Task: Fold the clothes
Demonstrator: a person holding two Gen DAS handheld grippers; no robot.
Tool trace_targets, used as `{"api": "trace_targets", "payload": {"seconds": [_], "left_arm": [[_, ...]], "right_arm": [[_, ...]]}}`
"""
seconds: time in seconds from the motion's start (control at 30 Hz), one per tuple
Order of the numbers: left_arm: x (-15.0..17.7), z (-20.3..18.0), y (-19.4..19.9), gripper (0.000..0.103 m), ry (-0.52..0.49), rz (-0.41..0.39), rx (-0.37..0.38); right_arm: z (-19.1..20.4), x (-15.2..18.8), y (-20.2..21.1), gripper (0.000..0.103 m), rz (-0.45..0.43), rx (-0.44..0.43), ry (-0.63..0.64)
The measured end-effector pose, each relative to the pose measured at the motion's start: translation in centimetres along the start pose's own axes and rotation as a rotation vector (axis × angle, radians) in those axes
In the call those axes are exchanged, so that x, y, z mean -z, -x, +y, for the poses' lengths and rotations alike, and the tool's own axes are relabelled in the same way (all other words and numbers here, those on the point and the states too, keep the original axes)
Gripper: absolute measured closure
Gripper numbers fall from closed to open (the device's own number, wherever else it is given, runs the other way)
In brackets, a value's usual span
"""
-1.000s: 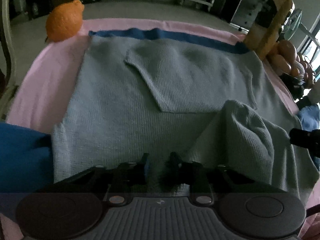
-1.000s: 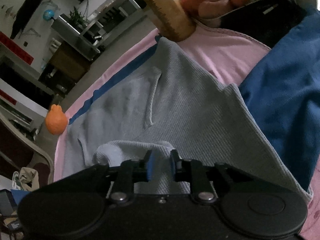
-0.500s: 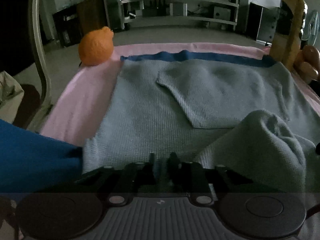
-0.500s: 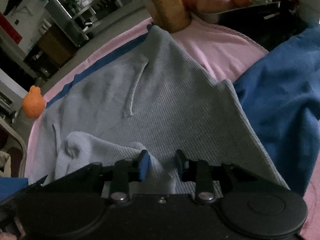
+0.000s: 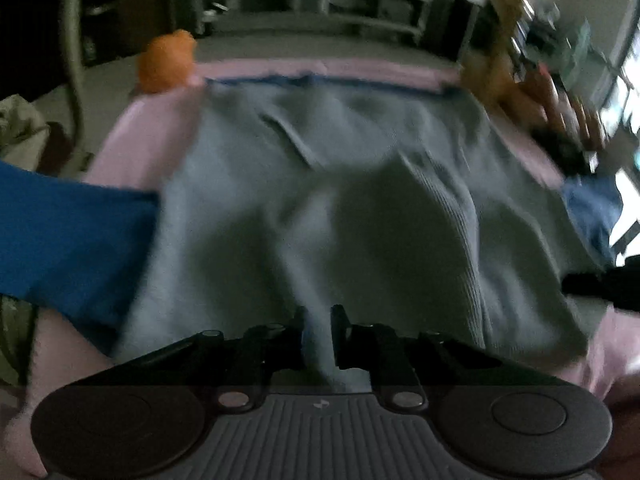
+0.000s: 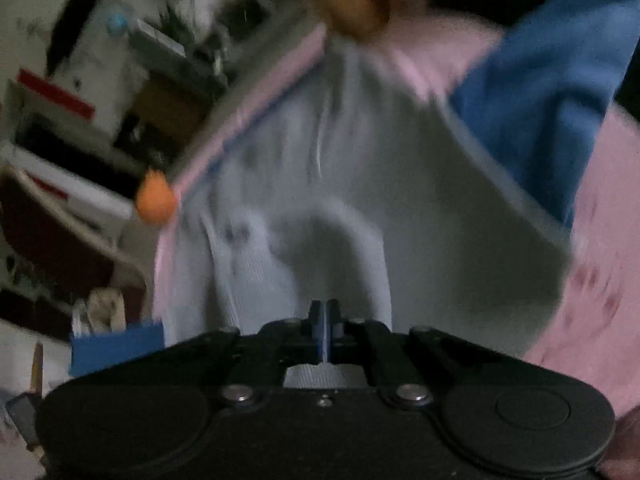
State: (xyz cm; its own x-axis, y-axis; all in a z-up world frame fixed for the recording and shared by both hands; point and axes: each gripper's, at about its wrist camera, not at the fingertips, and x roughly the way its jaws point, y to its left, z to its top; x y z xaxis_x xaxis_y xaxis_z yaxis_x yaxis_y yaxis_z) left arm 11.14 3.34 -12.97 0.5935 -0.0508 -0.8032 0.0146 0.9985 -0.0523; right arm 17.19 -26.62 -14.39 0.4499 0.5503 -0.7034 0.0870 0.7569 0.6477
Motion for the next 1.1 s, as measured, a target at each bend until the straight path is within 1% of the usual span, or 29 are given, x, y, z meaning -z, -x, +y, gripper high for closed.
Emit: {"api": "trace_targets", "payload": {"seconds": [0.03,0.1,0.13,0.17,0.23,0.3,0.37,0.43,0.5,0.57,0.63,0.67,0.77,0.83,0.9,0.93,0.97,1.0,1.1], "left_arm": [[0.5,-0.7,-0.5,0.092,-0.036,0.010,-0.017],[1.4,-1.4,-1.9,0.093,-0.093,0.058,-0.053],[1.7,-1.6,-1.8,0.093,-0.116,0.054,-0.065],[2.1,-1.9,-1.5,0.094,-0.146,0.065,-0.076],[2.8,-2.2,-1.0,0.094,-0.182,0.082,-0.088],[3.6,-2.2,-0.4,0.093,-0.206,0.082,-0.097],[3.5,-1.7,-0.2,0.093,-0.188,0.082,-0.088],[3.0,-0.8,0.3,0.093,-0.139,0.076,-0.054],[2.8,-0.1,1.5,0.093,-0.085,0.041,-0.008],[2.3,0.4,2.3,0.093,-0.042,-0.002,0.042],[2.0,0.1,2.3,0.093,-0.030,-0.030,0.077],[2.0,-0.1,2.2,0.093,-0.030,-0.039,0.091],[2.3,-1.9,0.9,0.093,-0.089,-0.030,0.114],[2.7,-3.2,-0.2,0.092,-0.153,-0.017,0.110],[3.1,-4.0,-0.8,0.083,-0.217,-0.007,0.078],[3.3,-4.2,-0.9,0.082,-0.241,0.000,0.060],[3.4,-4.1,-0.7,0.081,-0.243,0.017,0.053],[3.3,-3.8,-0.5,0.080,-0.228,0.037,0.054],[3.1,-2.6,-0.1,0.080,-0.179,0.064,0.061]], "right_arm": [[0.1,0.3,-0.8,0.100,0.024,0.004,0.003],[-0.2,0.5,-1.8,0.097,0.062,0.011,-0.007],[-0.4,0.6,-2.1,0.097,0.087,0.035,-0.009],[-0.7,0.7,-2.5,0.101,0.111,0.059,-0.012],[-1.1,1.0,-3.0,0.103,0.154,0.104,-0.013],[-1.3,1.6,-2.3,0.103,0.154,0.122,0.004],[-1.5,2.2,-1.7,0.103,0.151,0.138,0.022],[-1.2,2.4,-1.2,0.103,0.120,0.130,0.041],[-0.9,2.5,-0.4,0.097,0.084,0.115,0.059],[-1.1,2.4,0.5,0.092,0.035,0.071,0.049],[-1.5,2.1,1.3,0.092,-0.003,0.011,0.012],[-1.5,2.0,0.8,0.092,0.012,-0.016,0.001],[-1.3,1.8,-0.7,0.092,0.054,-0.087,-0.026],[-1.0,2.1,-1.0,0.092,0.067,-0.059,-0.004],[-0.7,2.3,-1.3,0.092,0.080,-0.032,0.018],[-0.6,2.5,-1.4,0.094,0.086,-0.018,0.029],[-0.5,2.6,-1.6,0.103,0.093,-0.004,0.040],[-0.3,2.7,-1.7,0.103,0.099,0.010,0.051],[0.1,3.1,-2.1,0.103,0.118,0.051,0.083]]}}
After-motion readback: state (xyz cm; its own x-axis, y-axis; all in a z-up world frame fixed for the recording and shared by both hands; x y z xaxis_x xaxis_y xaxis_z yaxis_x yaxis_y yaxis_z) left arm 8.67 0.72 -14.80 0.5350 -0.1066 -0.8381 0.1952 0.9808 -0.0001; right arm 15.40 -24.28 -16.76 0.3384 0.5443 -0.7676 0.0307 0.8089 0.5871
